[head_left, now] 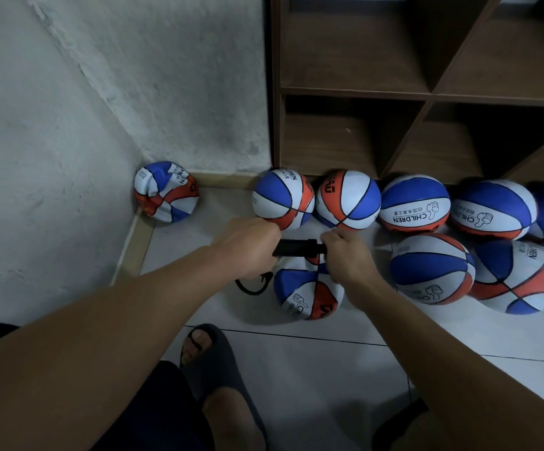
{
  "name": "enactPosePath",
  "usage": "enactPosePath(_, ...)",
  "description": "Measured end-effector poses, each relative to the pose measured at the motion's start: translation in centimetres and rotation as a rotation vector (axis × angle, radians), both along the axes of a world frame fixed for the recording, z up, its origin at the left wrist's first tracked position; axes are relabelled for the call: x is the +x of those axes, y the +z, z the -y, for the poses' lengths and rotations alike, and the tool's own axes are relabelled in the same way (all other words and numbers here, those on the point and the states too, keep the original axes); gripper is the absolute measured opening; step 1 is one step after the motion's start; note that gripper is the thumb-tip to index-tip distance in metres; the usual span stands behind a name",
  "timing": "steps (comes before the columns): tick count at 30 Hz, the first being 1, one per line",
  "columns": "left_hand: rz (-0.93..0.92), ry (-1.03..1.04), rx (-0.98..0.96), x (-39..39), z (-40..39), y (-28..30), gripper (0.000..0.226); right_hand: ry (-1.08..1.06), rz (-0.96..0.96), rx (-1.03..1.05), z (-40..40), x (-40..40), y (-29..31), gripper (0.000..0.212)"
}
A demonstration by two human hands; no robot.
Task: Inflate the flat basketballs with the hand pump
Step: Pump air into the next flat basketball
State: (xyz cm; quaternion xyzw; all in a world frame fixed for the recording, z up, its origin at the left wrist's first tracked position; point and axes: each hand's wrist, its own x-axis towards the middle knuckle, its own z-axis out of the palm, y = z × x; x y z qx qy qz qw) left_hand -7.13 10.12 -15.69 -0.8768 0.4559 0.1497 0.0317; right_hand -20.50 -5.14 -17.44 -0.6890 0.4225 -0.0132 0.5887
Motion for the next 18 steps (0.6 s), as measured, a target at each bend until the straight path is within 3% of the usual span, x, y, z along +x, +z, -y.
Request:
enactPosePath(4, -0.027, 0.073, -0.031, 1.6, -0.9, 0.4, 0.036, -0.172, -0.024, 0.006, 4.3, -0.9, 0.9, 0.011)
enactPosePath(10, -0.023, 0.084, -0.057, 1.5, -0.8, 0.2, 0.029, -0.293, -0.003, 0.009, 6.0, -1.1, 1.2, 0.007)
enactPosePath(18, 0.018, 0.091, -0.017, -0.1, -0.2, -0.1, 0.015, -0.148, 0.065, -0.04, 0.5, 0.3, 1.1, 0.017)
